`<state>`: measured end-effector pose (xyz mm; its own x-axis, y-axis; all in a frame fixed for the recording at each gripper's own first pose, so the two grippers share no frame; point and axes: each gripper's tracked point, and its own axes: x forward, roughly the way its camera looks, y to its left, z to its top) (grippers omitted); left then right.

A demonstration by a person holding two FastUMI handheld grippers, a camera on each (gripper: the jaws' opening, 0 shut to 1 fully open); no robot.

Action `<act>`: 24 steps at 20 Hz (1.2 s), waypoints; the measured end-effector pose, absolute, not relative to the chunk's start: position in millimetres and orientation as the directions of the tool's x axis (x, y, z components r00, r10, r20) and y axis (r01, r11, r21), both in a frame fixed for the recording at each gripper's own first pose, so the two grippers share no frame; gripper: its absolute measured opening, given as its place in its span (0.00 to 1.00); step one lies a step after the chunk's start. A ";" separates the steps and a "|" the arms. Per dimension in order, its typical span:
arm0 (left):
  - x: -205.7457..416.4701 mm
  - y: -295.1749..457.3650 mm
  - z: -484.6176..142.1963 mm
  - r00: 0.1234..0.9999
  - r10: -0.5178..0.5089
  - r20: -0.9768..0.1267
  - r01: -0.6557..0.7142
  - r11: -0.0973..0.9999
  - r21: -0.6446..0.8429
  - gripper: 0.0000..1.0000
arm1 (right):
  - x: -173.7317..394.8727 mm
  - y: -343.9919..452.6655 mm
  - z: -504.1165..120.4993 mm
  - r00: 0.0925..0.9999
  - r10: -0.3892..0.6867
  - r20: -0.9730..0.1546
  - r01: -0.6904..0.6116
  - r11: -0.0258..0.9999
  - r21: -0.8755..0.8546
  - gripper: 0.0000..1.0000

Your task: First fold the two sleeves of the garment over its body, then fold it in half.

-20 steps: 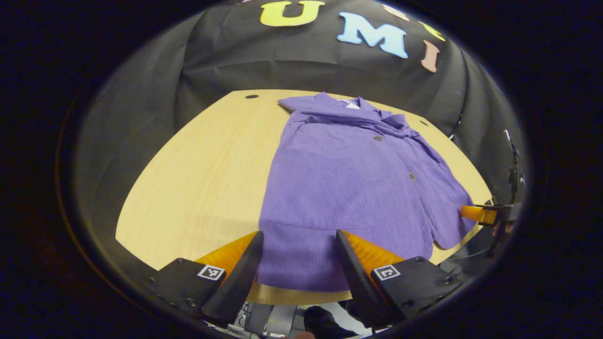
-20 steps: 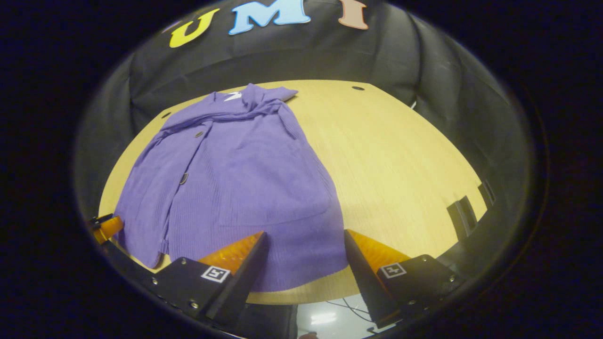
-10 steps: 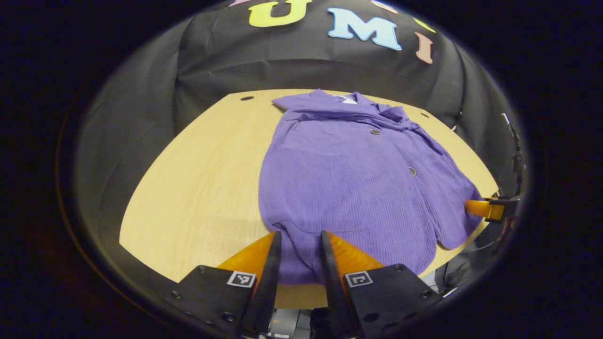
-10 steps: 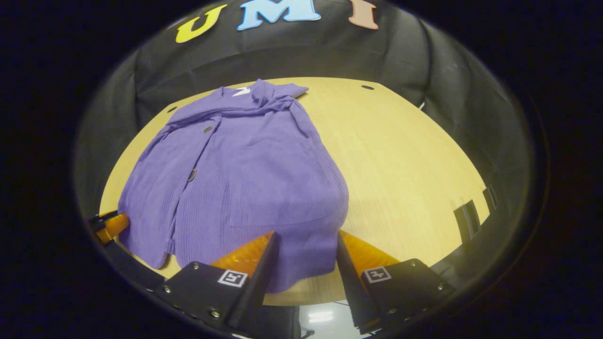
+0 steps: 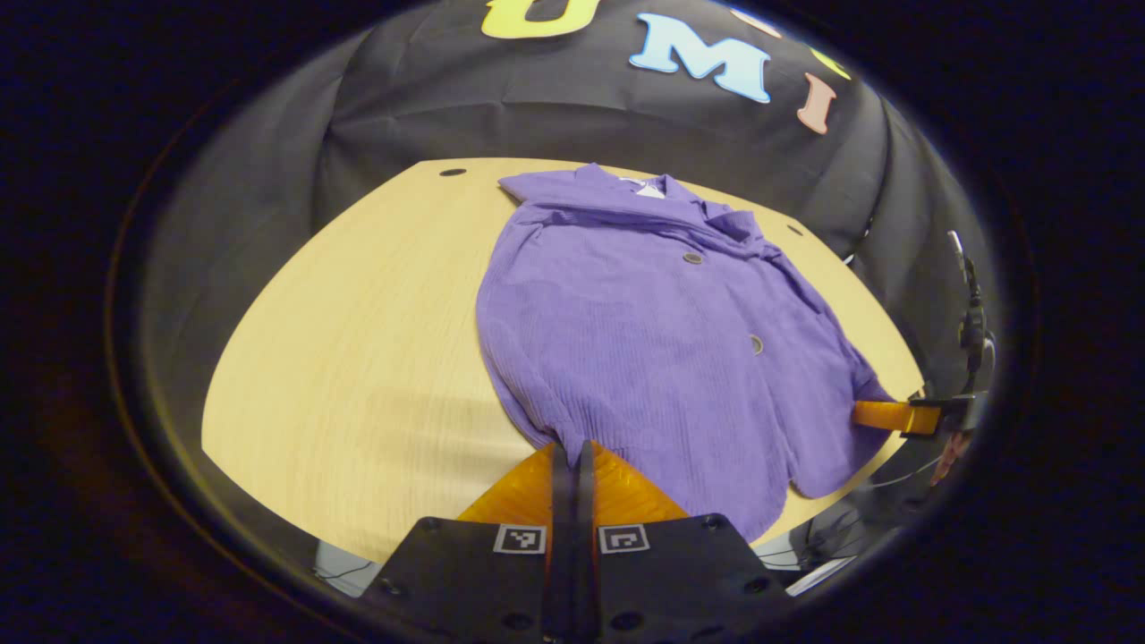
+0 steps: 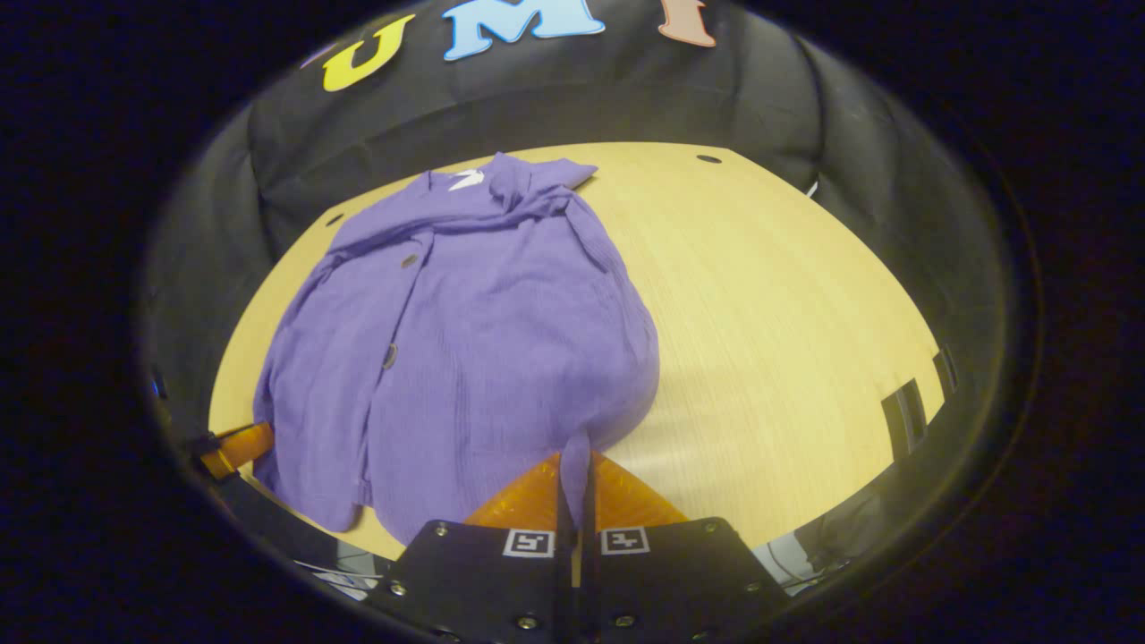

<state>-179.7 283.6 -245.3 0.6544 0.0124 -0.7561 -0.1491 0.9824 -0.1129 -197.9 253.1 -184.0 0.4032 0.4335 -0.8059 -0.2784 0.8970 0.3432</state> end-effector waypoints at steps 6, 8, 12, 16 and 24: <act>-126.5 263.1 -176.8 0.749 -0.040 -0.661 -0.124 0.972 -0.199 0.07 | -139.8 273.1 -109.9 0.487 0.552 -0.677 -0.351 0.833 0.427 0.04; -103.4 260.2 -154.1 0.776 -0.042 -0.629 -0.117 0.971 -0.209 0.07 | -120.7 282.0 -89.6 0.504 0.584 -0.636 -0.382 0.811 0.443 0.04; -63.3 264.2 -119.2 0.818 -0.022 -0.575 -0.115 0.973 -0.202 0.07 | -81.9 297.7 -60.2 0.523 0.627 -0.577 -0.438 0.779 0.449 0.04; -21.3 274.0 -93.3 0.847 0.012 -0.532 -0.136 0.971 -0.195 0.07 | -39.7 310.8 -39.8 0.554 0.654 -0.515 -0.485 0.756 0.439 0.04; 73.8 294.4 -64.1 0.887 0.088 -0.453 -0.149 0.984 -0.101 0.07 | 48.9 333.3 -20.1 0.575 0.709 -0.409 -0.541 0.704 0.461 0.04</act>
<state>73.8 294.4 -64.1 0.8870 0.0877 -0.4534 -0.1488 0.9837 -0.1008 48.9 333.3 -20.1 0.5749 0.7089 -0.4086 -0.5405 0.7039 0.4608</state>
